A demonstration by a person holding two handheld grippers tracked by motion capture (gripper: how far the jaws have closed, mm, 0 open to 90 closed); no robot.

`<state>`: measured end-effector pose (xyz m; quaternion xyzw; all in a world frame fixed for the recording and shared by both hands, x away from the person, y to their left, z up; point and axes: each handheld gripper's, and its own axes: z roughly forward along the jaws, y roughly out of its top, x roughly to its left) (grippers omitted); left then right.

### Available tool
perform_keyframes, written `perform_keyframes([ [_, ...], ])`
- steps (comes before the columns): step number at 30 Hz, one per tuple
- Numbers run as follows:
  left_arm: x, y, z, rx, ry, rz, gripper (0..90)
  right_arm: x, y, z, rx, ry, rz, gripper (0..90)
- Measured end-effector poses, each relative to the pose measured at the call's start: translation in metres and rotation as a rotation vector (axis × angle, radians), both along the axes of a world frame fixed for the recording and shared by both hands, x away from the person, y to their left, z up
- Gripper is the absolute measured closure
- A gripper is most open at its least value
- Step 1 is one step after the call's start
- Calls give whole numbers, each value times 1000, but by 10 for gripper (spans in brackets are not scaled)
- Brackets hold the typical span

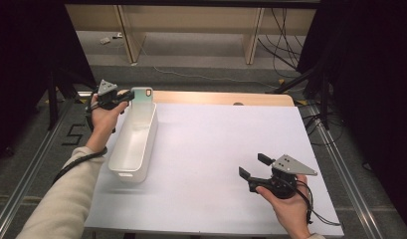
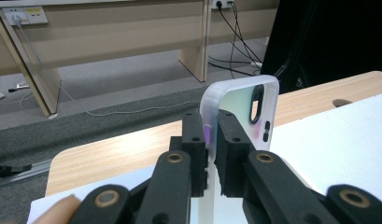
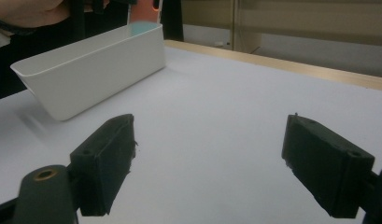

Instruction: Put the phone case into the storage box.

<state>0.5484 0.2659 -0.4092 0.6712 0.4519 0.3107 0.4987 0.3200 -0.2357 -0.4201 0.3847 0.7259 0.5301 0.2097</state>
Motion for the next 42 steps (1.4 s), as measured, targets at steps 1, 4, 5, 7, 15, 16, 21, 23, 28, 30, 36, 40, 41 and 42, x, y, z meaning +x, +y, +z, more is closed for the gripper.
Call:
perform_keyframes([
  [1, 0, 0, 0, 2, 0, 1, 826, 0, 0, 0, 0, 0, 0, 186],
  [4, 1, 0, 0, 2, 1, 5, 825, 0, 0, 0, 0, 0, 1, 186],
  [5, 1, 0, -1, 0, 1, 4, 825, 0, 0, 0, 8, -1, 5, 186],
  [7, 1, 0, -1, 4, 2, 2, 824, 0, 1, 0, 5, 2, 4, 186],
  [15, 3, 0, -7, 14, 12, 10, 817, 0, 1, -1, 18, 8, 6, 186],
  [16, 3, 0, -8, 14, 15, 15, 816, 0, 1, 0, 13, 10, 8, 186],
  [21, 3, 2, -11, 19, 23, 23, 814, 0, 1, 0, 11, 8, 4, 187],
  [23, 3, 3, -10, 26, 23, 27, 810, 0, 1, -1, 18, 5, 7, 187],
  [28, 3, 3, -9, 79, 45, 46, 745, 0, 2, -1, 21, 7, 10, 187],
  [30, 2, 2, -10, 107, 54, 55, 714, 0, 2, -1, 18, 6, 8, 187],
  [36, -1, 2, -10, 90, 65, 70, 552, 1, 0, -1, 8, 4, 7, 186],
  [40, -6, 4, -5, 62, 63, 77, 416, 1, 1, -2, 15, -1, 4, 187],
  [41, -7, 4, -4, 53, 62, 75, 385, 1, 1, -2, 17, -3, 4, 187],
  [42, -8, 5, -3, 49, 63, 70, 353, 1, 1, -2, 19, 0, 1, 187],
])
